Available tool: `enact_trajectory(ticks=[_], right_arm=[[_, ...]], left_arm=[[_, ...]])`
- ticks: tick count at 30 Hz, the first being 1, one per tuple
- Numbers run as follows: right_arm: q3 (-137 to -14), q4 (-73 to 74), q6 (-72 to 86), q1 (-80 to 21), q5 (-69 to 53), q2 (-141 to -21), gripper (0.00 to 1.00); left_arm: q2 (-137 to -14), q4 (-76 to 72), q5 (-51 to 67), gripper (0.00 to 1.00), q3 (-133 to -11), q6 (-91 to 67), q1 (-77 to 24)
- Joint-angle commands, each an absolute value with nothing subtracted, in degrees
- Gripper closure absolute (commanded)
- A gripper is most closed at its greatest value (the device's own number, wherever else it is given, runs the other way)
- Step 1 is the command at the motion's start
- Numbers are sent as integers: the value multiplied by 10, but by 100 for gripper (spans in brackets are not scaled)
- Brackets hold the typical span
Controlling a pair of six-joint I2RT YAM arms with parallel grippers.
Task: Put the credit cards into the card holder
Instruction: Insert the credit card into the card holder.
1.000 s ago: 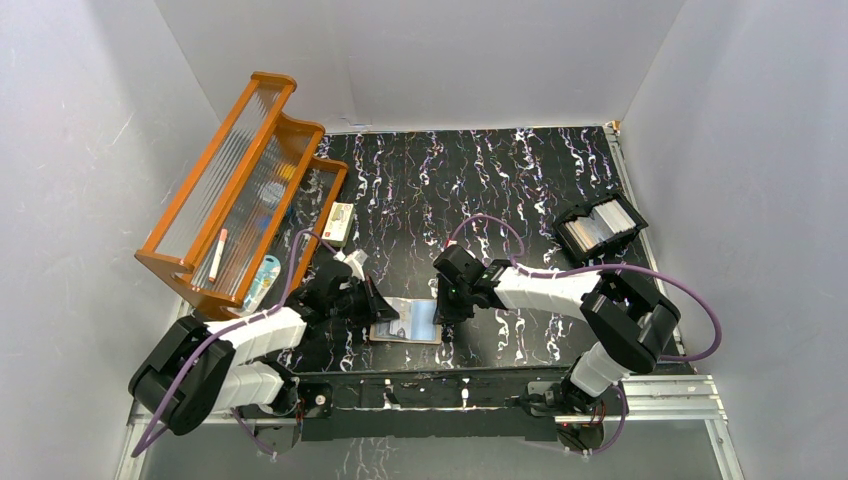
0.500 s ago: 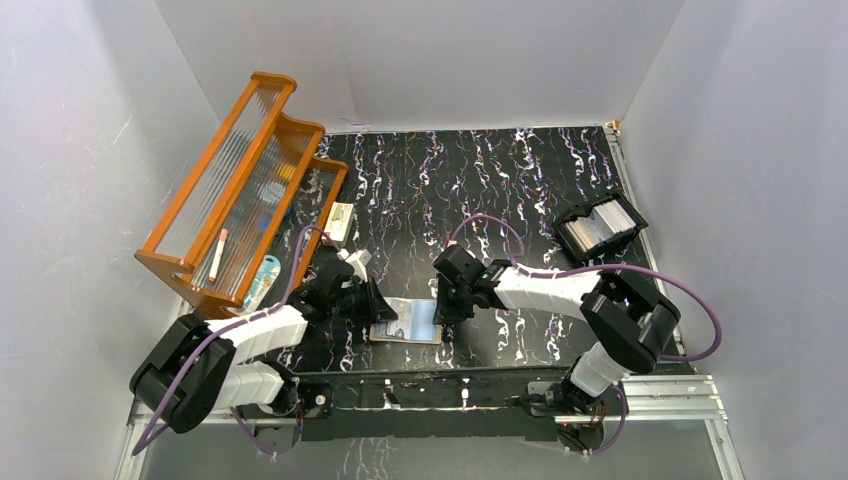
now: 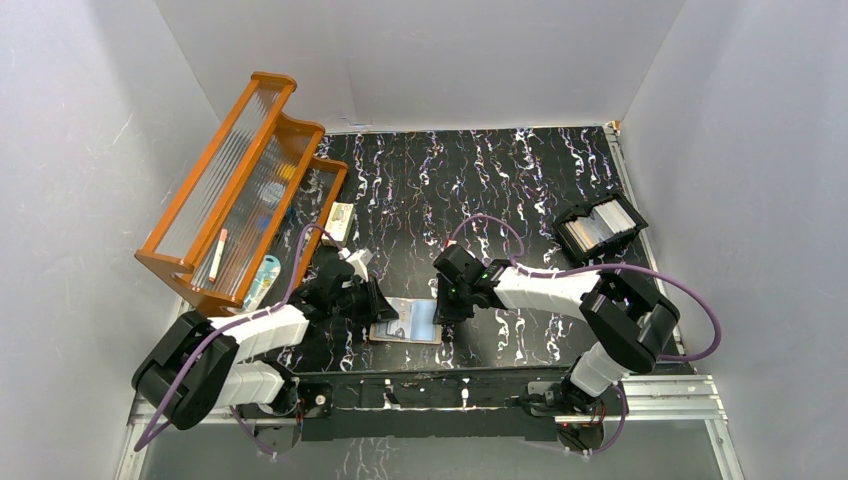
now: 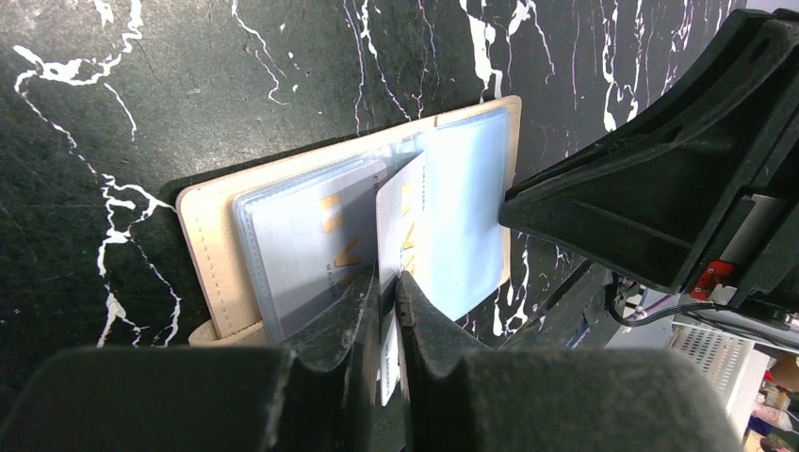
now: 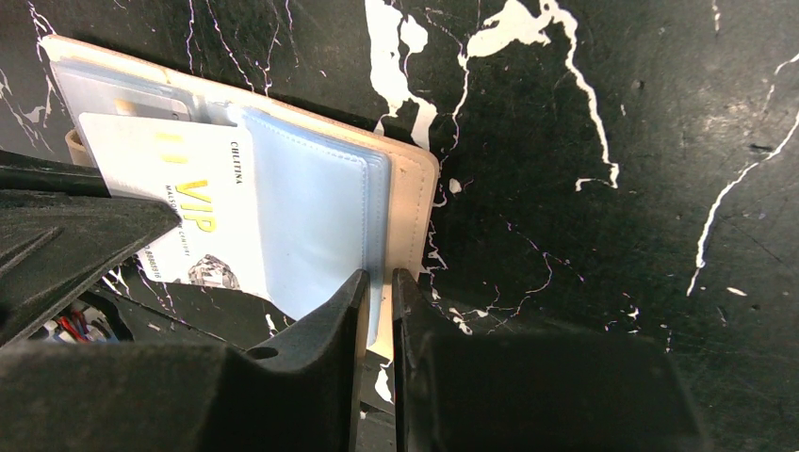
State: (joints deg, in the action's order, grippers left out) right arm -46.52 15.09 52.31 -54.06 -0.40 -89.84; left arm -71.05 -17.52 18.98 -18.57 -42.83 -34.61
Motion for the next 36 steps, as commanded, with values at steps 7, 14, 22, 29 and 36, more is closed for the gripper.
enact_trajectory(ticks=[7,14,22,29,36], right_arm=[[-466,161,517,-544,5,-927,77],[-461,154,518,-544,2,-925,77],[-475,153,523,-544,-2,-914,76],[-456,125,538,-543,-3,-874,73],[-455,130,536,-543,0,-866,79]], left_arm=[[-712,-189,163,90,-154,-441,-348],[-723,-218,170,88,-149,-436,-352],[-709,-218,170,78,-151,-445,-358],[-699,-179,149,76,-158,-431,-361],[-748,-185,110,92,-157,-404,-371]])
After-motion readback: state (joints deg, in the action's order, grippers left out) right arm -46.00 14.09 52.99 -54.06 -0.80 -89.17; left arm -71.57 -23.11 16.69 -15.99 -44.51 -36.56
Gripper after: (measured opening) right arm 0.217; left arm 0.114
